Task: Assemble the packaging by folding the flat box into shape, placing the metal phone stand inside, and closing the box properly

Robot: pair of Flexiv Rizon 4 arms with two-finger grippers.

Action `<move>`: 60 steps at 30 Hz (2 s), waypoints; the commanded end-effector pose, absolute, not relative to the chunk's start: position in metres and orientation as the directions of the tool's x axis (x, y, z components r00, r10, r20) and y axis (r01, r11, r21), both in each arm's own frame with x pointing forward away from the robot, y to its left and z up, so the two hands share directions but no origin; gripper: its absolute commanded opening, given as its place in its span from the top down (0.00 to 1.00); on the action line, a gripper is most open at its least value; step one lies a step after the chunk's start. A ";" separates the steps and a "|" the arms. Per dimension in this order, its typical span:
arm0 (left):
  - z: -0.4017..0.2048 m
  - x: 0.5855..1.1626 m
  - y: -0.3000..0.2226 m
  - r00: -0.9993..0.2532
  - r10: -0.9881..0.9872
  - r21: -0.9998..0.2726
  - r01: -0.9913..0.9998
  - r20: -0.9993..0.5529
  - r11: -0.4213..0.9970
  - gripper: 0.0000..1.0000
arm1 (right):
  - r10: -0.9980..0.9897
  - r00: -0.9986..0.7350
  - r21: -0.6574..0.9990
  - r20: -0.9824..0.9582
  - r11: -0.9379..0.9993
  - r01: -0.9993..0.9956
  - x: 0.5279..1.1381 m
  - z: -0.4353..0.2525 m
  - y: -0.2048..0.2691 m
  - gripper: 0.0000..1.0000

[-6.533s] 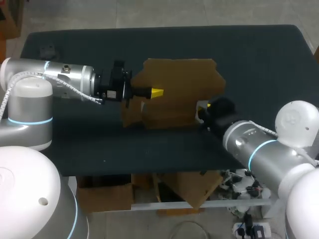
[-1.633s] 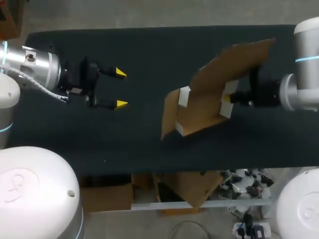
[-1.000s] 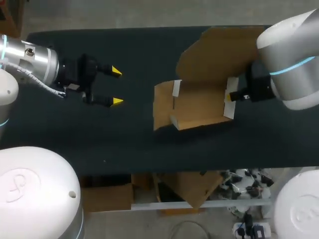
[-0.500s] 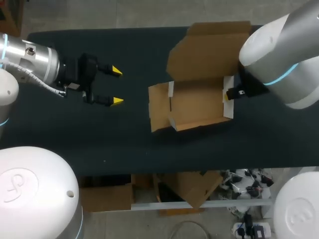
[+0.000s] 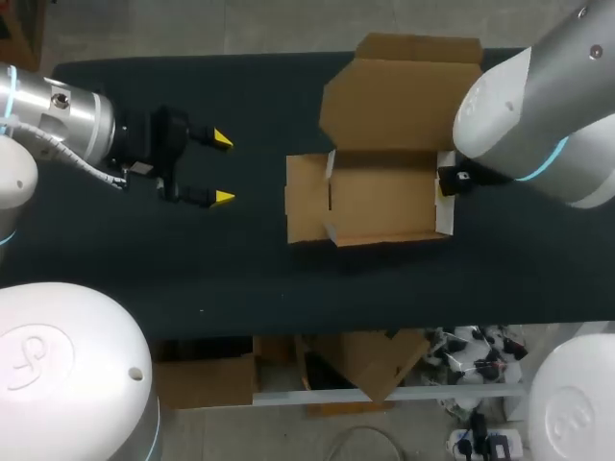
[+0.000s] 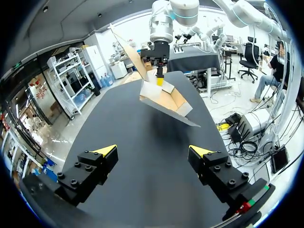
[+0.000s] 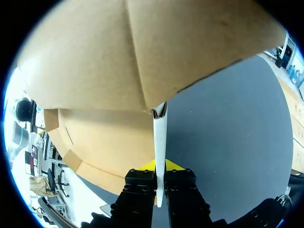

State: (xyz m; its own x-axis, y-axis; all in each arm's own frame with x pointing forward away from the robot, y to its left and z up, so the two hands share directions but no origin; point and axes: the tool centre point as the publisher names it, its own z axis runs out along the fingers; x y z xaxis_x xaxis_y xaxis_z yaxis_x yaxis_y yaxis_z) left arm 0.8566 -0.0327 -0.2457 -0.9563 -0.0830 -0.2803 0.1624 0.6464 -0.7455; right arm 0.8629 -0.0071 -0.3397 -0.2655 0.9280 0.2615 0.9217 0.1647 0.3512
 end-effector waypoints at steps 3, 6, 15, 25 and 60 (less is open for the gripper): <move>-0.243 0.862 -0.033 -0.963 -0.063 -0.731 0.154 -0.260 0.664 0.00 | 0.964 -0.205 0.198 0.172 0.170 0.965 0.861 -0.339 0.000 1.00; -0.244 0.862 -0.034 -0.965 -0.057 -0.726 0.152 -0.255 0.670 0.00 | 0.971 -0.180 0.164 0.155 0.154 0.974 0.859 -0.342 0.001 1.00; -0.244 0.863 -0.034 -0.969 -0.051 -0.716 0.142 -0.241 0.683 0.00 | 0.986 -0.090 0.064 0.138 0.081 0.995 0.854 -0.352 0.001 1.00; -0.244 0.863 -0.034 -0.969 -0.051 -0.716 0.142 -0.241 0.683 0.00 | 0.986 -0.090 0.064 0.138 0.081 0.995 0.854 -0.352 0.001 1.00; -0.244 0.863 -0.034 -0.969 -0.051 -0.716 0.142 -0.241 0.683 0.00 | 0.985 -0.080 -0.185 0.153 0.108 0.977 0.860 -0.384 0.021 1.00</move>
State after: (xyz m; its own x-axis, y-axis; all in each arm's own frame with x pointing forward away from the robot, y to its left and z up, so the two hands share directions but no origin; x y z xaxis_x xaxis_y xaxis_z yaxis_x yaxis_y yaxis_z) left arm 0.8629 -0.0339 -0.2456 -0.9685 -0.0528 -0.2435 0.1436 0.6803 -0.7187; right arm 0.8550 0.0190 -0.3803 -0.0795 0.9848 0.1546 0.9869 0.0995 -0.1268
